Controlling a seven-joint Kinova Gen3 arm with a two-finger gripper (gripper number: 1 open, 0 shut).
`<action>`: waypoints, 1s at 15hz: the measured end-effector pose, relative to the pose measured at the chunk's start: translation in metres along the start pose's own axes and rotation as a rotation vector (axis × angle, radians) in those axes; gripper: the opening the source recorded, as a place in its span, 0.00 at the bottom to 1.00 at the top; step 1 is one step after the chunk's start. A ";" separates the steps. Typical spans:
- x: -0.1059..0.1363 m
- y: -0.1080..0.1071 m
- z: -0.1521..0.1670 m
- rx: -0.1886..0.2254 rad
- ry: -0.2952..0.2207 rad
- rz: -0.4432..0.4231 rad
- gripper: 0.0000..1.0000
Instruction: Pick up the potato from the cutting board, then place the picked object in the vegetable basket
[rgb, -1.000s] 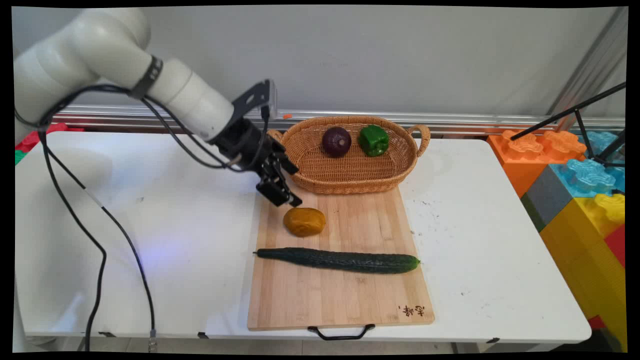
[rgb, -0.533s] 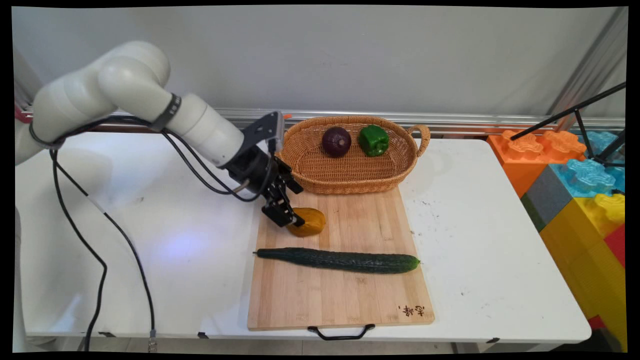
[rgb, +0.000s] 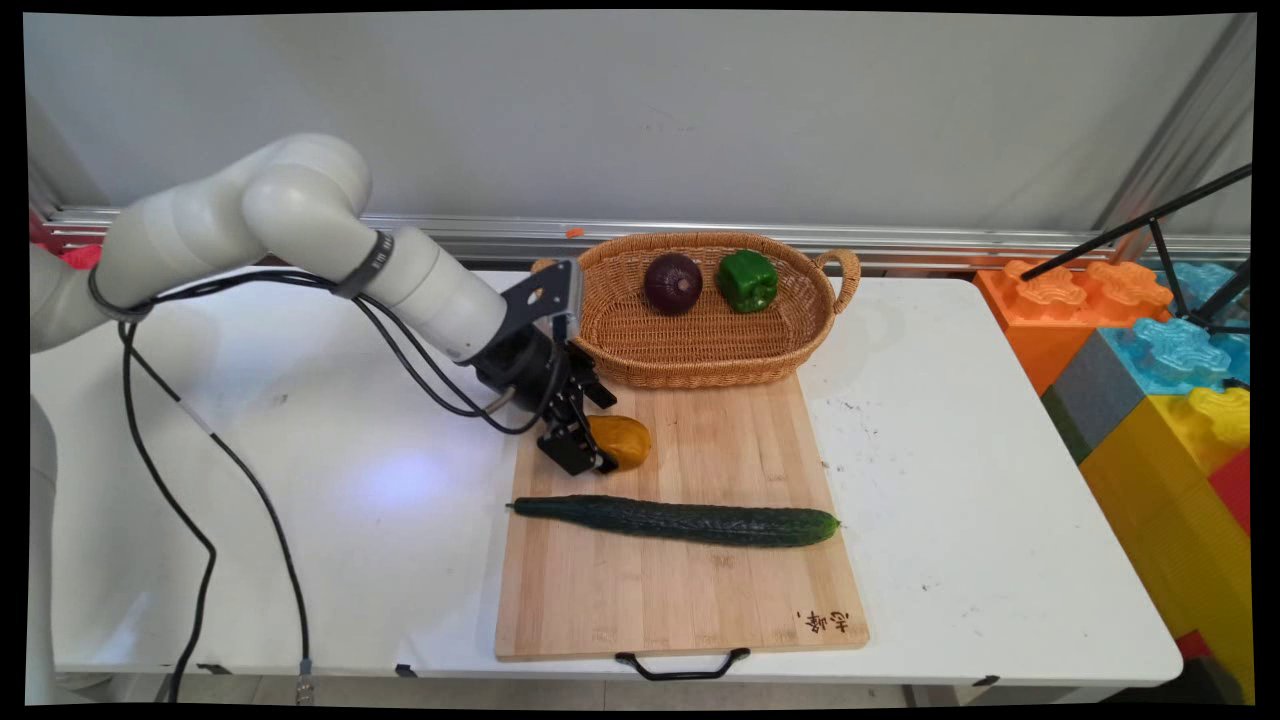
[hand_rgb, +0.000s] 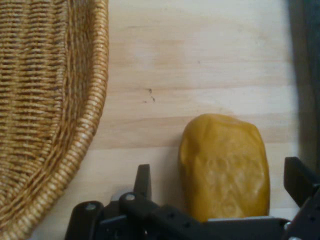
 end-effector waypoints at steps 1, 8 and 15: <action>-0.001 -0.001 0.004 0.000 0.000 0.003 1.00; -0.003 0.000 0.015 -0.006 0.002 0.006 0.00; 0.031 0.011 -0.031 -0.020 0.071 -0.056 0.00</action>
